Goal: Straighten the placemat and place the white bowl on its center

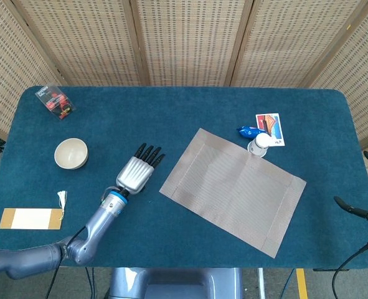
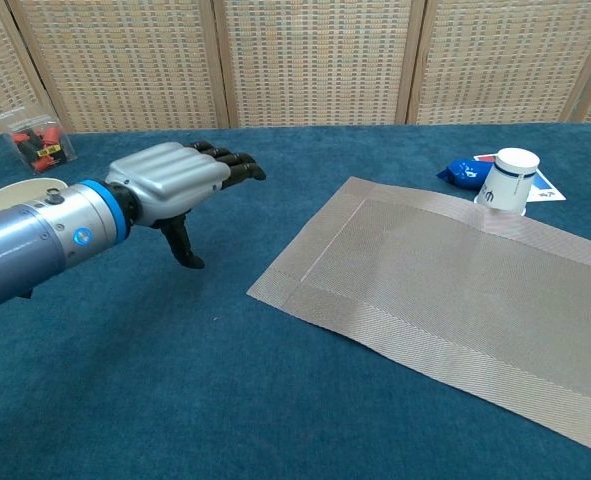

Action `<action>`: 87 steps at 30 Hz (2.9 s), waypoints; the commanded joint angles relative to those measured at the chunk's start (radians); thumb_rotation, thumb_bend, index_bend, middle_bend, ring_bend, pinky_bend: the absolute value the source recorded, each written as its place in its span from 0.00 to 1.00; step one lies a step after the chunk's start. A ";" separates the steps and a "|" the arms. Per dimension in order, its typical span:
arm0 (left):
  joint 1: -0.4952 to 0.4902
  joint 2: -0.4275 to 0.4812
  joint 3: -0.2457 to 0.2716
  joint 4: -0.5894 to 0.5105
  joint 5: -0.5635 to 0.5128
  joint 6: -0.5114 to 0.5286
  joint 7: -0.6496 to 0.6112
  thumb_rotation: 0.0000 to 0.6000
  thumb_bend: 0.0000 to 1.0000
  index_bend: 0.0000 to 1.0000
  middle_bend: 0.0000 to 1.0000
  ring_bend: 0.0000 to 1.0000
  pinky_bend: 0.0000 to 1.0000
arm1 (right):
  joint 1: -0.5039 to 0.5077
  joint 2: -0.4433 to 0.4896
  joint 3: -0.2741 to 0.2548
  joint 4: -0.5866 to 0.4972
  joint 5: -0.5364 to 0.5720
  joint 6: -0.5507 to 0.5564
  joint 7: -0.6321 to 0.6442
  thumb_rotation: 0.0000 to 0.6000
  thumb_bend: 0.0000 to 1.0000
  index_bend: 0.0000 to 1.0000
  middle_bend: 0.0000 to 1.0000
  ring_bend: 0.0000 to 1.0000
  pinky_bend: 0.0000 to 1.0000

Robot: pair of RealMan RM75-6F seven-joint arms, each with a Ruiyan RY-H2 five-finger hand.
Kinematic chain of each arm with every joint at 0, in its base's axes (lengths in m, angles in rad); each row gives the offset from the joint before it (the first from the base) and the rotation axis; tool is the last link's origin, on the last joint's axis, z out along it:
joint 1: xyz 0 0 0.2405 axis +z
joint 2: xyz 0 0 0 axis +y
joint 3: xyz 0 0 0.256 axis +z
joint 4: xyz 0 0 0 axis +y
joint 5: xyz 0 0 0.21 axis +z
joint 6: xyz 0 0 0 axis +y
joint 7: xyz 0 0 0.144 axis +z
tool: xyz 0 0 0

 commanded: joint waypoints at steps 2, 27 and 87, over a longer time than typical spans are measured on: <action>-0.039 -0.057 0.016 0.066 -0.025 -0.023 0.007 1.00 0.00 0.07 0.00 0.00 0.00 | 0.002 0.001 0.004 0.005 0.005 -0.006 0.007 1.00 0.11 0.10 0.00 0.00 0.00; -0.120 -0.206 0.045 0.225 -0.025 -0.005 -0.015 1.00 0.22 0.10 0.00 0.00 0.00 | 0.001 0.004 0.007 0.009 -0.006 -0.009 0.047 1.00 0.11 0.11 0.00 0.00 0.00; 0.134 0.168 0.268 -0.220 0.149 0.253 -0.110 1.00 0.63 0.75 0.00 0.00 0.00 | -0.012 -0.003 -0.027 -0.047 -0.081 0.042 -0.065 1.00 0.09 0.14 0.00 0.00 0.00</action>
